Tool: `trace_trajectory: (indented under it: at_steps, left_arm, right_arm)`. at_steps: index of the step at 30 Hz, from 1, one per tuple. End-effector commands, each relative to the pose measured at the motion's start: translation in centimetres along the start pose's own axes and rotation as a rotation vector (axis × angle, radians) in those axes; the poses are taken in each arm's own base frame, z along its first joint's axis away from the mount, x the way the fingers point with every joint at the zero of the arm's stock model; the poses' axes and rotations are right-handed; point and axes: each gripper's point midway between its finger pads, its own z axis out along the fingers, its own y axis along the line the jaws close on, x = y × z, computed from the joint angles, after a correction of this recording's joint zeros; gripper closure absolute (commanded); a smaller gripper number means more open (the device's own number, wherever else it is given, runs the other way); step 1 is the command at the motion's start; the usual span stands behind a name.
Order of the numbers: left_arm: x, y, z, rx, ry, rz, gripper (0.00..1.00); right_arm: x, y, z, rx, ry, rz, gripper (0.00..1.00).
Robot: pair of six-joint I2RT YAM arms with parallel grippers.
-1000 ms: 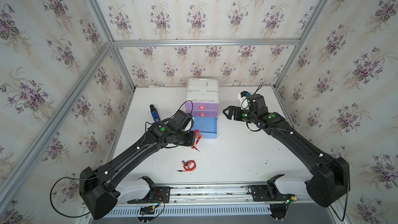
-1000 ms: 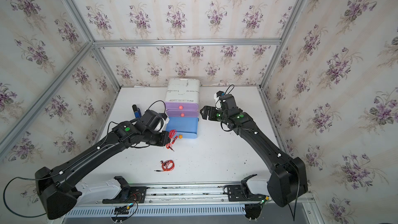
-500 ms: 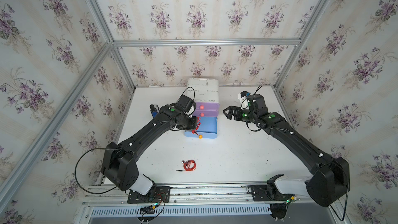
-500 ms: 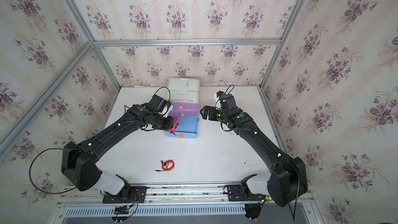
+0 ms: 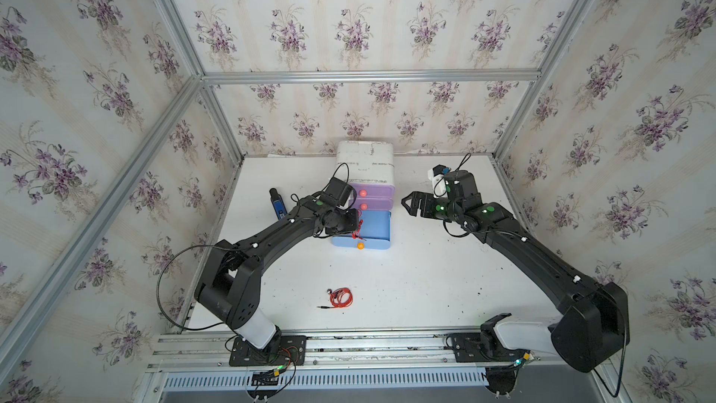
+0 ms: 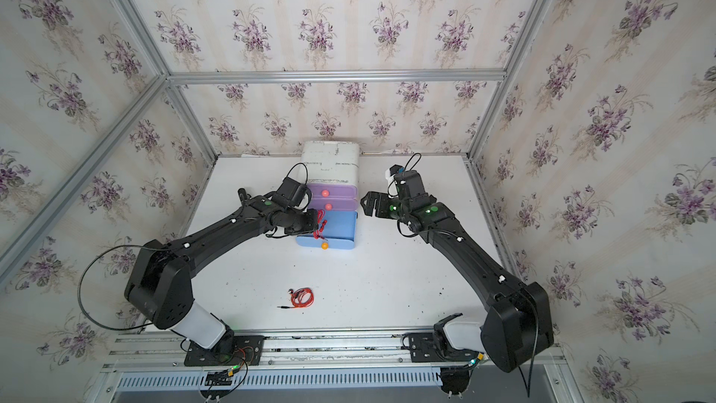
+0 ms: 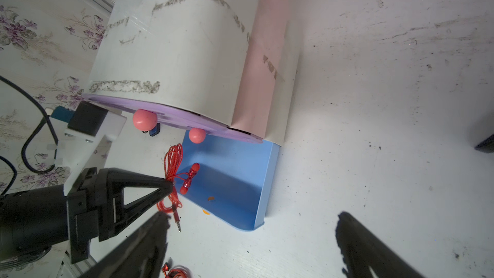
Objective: Place the wired earphones into the drawer by color
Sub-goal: Place the wired earphones in the drawer.
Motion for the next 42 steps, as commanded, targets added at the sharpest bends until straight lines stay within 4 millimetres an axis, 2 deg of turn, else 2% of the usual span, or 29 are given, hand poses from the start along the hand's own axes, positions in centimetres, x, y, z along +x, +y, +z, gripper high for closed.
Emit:
trace_trajectory:
  at_steps: [1, 18, 23, 29, 35, 39, 40, 42]
  left_arm:
    - [-1.4, 0.3, 0.6, -0.021, -0.058, -0.034, 0.95]
    - [-0.7, 2.8, 4.2, -0.092, -0.052, -0.125, 0.94]
    - [-0.5, 3.3, 4.7, -0.108, -0.051, -0.143, 0.85]
    - [-0.6, 3.3, 4.9, -0.106, -0.050, -0.148, 0.61]
    - [-1.1, 2.5, 3.4, -0.079, -0.075, -0.140, 0.52]
    - [-1.2, 1.5, 1.1, -0.040, -0.091, -0.119, 0.46]
    - [-1.0, 1.3, 0.4, -0.033, -0.089, -0.110, 0.39]
    - [-0.3, 1.1, -0.7, -0.022, -0.079, -0.083, 0.36]
  right_arm:
    - [0.3, -0.3, 0.0, 0.012, 0.006, -0.006, 0.00]
    - [0.8, -0.6, 0.2, 0.016, 0.017, -0.005, 0.00]
    - [0.8, -0.6, 0.1, 0.018, 0.018, -0.001, 0.00]
    - [0.9, -0.7, 0.1, 0.021, 0.020, -0.004, 0.00]
    - [0.8, -0.7, -0.2, 0.022, 0.015, -0.005, 0.00]
    - [0.7, -0.6, -0.3, 0.019, 0.010, -0.006, 0.00]
    - [0.6, -0.5, -0.3, 0.018, 0.007, -0.007, 0.00]
    - [0.5, -0.5, -0.3, 0.018, 0.004, -0.006, 0.00]
